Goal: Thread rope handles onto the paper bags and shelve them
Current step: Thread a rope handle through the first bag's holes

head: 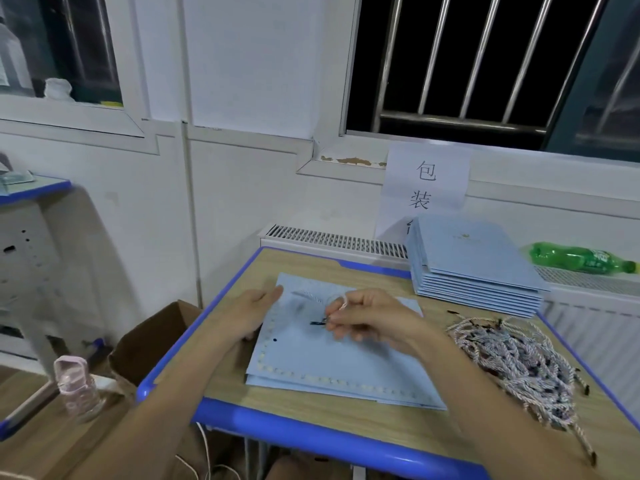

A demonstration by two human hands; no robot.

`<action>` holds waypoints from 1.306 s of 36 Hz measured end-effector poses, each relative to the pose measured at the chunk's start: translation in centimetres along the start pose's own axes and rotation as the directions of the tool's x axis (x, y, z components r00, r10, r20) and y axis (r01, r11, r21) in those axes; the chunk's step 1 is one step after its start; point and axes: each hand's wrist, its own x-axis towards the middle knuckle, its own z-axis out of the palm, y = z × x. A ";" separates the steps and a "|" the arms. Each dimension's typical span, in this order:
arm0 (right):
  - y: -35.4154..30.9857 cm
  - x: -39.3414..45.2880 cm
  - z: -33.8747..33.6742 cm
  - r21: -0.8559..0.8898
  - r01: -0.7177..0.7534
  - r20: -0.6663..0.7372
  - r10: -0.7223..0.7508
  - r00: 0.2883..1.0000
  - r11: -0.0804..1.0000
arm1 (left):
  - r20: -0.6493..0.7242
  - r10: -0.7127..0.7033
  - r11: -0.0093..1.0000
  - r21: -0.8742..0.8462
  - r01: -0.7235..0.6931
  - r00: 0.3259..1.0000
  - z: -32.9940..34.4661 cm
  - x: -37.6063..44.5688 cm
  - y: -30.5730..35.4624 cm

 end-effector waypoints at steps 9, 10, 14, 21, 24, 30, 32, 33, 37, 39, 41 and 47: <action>1.8 1.1 2.5 0.003 0.043 -0.086 -0.042 0.995 0.999 | 0.227 0.009 0.986 0.159 -0.046 0.974 -3.2 -3.3 -0.4; 1.6 1.1 2.8 -0.015 0.058 -0.065 -0.059 0.996 0.998 | 0.227 0.008 0.990 0.133 -0.039 0.974 -3.2 -3.4 -0.4; 1.5 1.5 4.0 -0.078 0.108 -0.086 -0.114 0.990 0.991 | 0.147 -0.014 0.994 -0.103 0.030 0.989 -2.1 -3.1 -0.4; 2.2 2.3 5.1 -0.120 0.180 -0.142 -0.196 0.970 0.976 | 0.196 0.110 0.968 -0.242 -0.061 0.974 -1.0 -3.9 -0.9; 2.2 2.2 5.0 -0.143 0.189 -0.145 -0.209 0.967 0.971 | 0.212 0.131 0.963 -0.258 -0.074 0.968 -1.0 -4.0 -0.8; 2.2 2.0 4.6 -0.166 0.168 -0.141 -0.192 0.971 0.972 | 0.188 0.142 0.963 -0.253 -0.091 0.972 -0.8 -4.2 -0.8; 2.1 2.0 4.6 -0.169 0.169 -0.141 -0.194 0.971 0.971 | 0.186 0.140 0.962 -0.257 -0.089 0.972 -0.8 -4.2 -0.8; 2.1 2.1 4.7 -0.170 0.169 -0.139 -0.193 0.971 0.971 | 0.188 0.139 0.962 -0.260 -0.087 0.972 -0.8 -4.2 -0.9; 2.1 2.3 4.8 -0.164 0.166 -0.148 -0.190 0.971 0.972 | 0.185 0.135 0.964 -0.252 -0.086 0.973 -0.7 -4.3 -0.9; 2.0 2.2 4.8 -0.143 0.167 -0.144 -0.188 0.972 0.976 | 0.181 0.139 0.960 -0.264 -0.088 0.974 -0.7 -4.3 -0.8; 2.0 2.2 4.8 -0.119 0.172 -0.117 -0.185 0.976 0.978 | 0.176 0.147 0.956 -0.278 -0.094 0.973 -0.6 -4.3 -0.8; 2.9 2.9 5.1 -0.177 0.148 -0.132 -0.172 0.976 0.973 | 0.167 0.181 0.958 -0.254 -0.135 0.969 -0.5 -4.3 -0.8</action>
